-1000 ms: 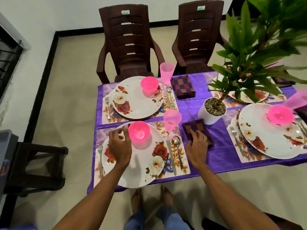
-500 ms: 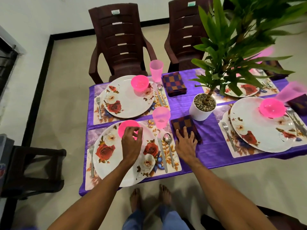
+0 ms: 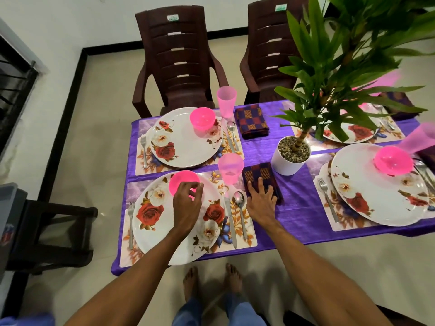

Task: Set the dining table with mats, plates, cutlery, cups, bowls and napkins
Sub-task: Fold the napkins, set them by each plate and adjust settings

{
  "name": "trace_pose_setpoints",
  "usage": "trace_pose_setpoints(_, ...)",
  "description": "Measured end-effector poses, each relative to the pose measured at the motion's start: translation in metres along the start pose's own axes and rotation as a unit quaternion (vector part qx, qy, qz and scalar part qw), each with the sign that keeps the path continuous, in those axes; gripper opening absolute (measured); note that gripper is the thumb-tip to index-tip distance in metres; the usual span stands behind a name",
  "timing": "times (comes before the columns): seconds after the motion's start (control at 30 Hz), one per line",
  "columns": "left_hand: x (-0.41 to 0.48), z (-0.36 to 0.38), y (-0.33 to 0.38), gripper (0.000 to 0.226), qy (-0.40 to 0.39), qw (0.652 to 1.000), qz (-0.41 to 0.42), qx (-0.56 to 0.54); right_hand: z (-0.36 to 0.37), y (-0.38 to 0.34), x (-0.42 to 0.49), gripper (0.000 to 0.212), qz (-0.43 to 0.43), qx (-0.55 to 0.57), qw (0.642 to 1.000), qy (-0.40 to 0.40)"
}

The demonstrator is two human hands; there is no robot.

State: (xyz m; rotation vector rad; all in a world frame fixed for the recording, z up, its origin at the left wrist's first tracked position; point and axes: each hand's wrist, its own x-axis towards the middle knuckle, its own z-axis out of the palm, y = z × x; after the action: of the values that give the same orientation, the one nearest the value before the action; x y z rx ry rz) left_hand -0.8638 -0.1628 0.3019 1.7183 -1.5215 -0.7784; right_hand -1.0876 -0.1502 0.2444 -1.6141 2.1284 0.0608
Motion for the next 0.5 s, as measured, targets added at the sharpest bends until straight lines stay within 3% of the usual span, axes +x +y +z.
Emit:
trace_pose_setpoints(0.23, 0.001, 0.000, -0.004, 0.020, -0.002, 1.000, -0.004, 0.001, -0.002, 0.007, -0.003, 0.057, -0.011, 0.024, 0.999, 0.022)
trace_pose_setpoints(0.5, 0.000, -0.010, -0.006, 0.019, 0.003, 1.000, -0.001, -0.007, -0.006, -0.003, -0.030, 0.026, -0.019, 0.190, 0.952, 0.239)
